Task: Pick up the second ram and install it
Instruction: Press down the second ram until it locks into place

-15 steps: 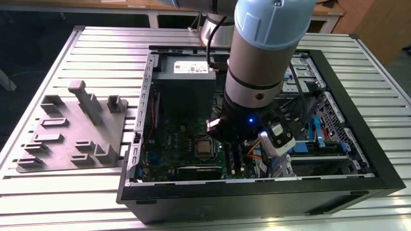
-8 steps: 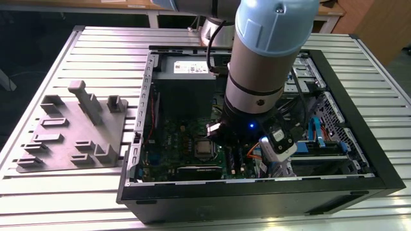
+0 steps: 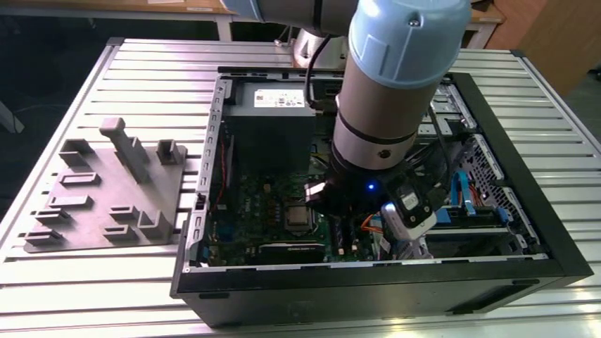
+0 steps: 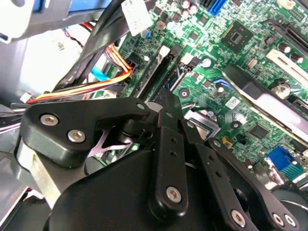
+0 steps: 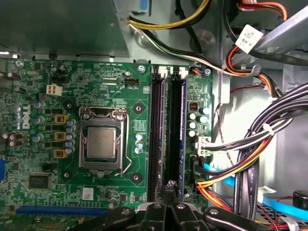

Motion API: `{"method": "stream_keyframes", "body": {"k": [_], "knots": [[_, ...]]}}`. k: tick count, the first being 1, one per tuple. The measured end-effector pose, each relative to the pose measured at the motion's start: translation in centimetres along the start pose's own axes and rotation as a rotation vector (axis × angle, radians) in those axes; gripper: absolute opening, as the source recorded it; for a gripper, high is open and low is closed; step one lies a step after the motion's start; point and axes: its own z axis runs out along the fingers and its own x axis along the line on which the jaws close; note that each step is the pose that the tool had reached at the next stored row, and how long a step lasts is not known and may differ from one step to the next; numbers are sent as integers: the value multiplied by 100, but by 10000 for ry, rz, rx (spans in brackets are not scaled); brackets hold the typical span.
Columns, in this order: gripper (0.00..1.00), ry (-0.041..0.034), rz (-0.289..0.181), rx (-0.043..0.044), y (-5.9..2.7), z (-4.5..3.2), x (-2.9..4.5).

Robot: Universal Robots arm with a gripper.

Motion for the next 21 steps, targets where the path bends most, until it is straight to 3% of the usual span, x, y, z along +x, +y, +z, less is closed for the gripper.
{"method": "stream_keyframes", "body": {"k": [4,21], "knots": [[10,0,1,0,-1,52,0],[10,-3,-1,29,25,104,41]]}}
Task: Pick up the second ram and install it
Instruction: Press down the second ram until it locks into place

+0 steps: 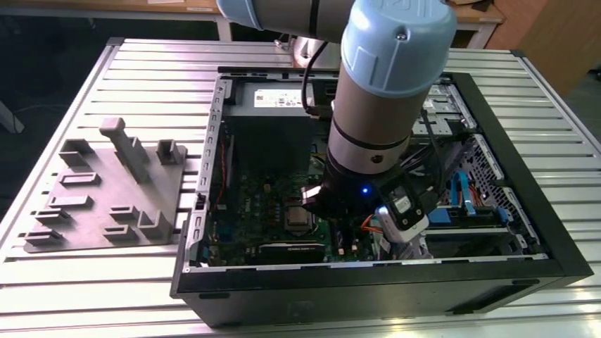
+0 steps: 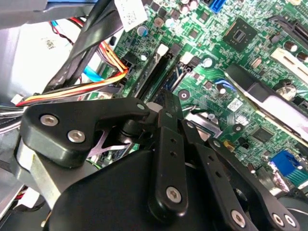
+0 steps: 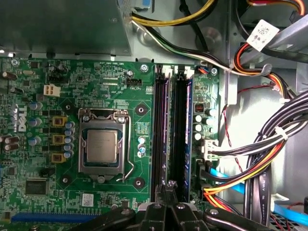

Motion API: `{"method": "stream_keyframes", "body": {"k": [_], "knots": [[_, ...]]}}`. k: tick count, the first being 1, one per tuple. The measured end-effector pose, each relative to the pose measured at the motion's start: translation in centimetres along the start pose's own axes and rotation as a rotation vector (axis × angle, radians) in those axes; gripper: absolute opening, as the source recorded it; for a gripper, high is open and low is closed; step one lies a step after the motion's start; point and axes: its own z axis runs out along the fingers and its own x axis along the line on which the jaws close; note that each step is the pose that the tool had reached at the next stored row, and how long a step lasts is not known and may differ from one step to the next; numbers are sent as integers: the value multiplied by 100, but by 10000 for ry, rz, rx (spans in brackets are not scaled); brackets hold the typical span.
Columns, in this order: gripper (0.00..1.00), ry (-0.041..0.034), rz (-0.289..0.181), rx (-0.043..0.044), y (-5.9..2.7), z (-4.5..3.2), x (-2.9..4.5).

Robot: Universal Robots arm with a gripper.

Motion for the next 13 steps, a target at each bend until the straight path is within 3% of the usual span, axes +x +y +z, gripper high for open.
{"method": "stream_keyframes", "body": {"k": [13], "knots": [[10,0,1,6,-2,53,4]]}}
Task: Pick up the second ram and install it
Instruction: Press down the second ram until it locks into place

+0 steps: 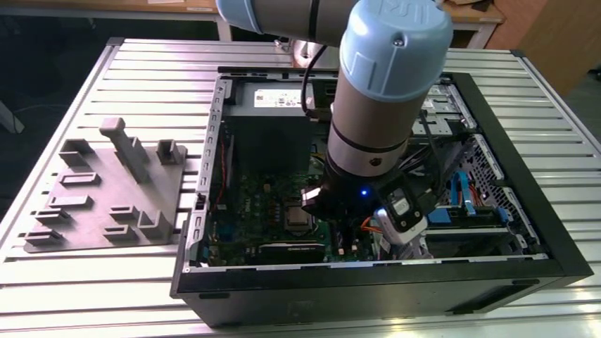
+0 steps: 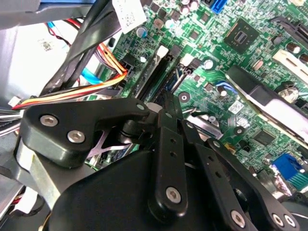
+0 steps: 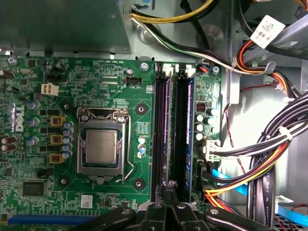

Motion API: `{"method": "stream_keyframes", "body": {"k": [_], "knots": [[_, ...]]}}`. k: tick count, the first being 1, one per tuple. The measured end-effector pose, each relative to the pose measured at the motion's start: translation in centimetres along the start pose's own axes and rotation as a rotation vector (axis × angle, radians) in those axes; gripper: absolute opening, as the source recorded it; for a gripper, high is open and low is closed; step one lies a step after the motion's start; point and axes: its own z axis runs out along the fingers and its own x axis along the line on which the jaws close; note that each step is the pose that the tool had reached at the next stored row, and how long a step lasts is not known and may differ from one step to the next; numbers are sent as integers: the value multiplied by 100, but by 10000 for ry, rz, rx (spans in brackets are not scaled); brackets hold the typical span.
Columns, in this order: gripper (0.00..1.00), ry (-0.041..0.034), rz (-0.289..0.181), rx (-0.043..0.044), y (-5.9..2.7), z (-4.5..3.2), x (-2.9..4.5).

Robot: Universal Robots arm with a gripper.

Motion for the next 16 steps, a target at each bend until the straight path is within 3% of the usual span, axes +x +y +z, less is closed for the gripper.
{"method": "stream_keyframes", "body": {"k": [16], "knots": [[10,-8,0,-23,3,14,-1]]}}
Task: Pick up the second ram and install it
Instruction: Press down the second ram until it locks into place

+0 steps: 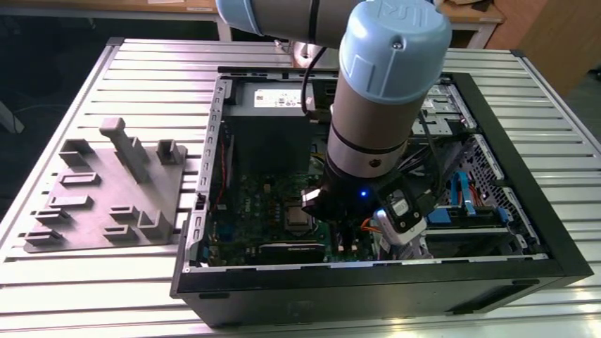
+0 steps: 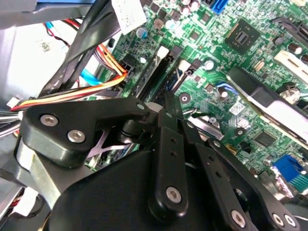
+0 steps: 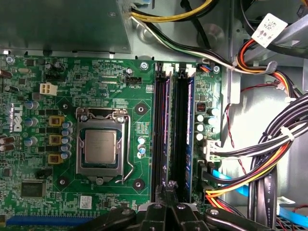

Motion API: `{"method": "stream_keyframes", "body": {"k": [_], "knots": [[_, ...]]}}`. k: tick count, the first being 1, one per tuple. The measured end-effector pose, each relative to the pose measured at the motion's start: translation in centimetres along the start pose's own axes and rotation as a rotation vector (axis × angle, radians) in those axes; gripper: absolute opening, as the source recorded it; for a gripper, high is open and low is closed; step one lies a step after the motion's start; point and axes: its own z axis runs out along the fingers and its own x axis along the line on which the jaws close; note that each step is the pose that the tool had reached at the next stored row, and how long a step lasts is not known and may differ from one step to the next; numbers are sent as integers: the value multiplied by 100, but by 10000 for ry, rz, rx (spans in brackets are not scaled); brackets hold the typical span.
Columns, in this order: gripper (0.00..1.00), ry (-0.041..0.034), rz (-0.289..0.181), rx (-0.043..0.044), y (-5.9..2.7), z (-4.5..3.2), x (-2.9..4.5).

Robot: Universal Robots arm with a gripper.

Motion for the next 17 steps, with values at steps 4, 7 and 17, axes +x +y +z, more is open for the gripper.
{"method": "stream_keyframes", "body": {"k": [4,7,17], "knots": [[10,5,0,20,0,-93,-2],[10,5,0,23,1,-170,-3],[10,6,0,38,16,-245,-5]]}}
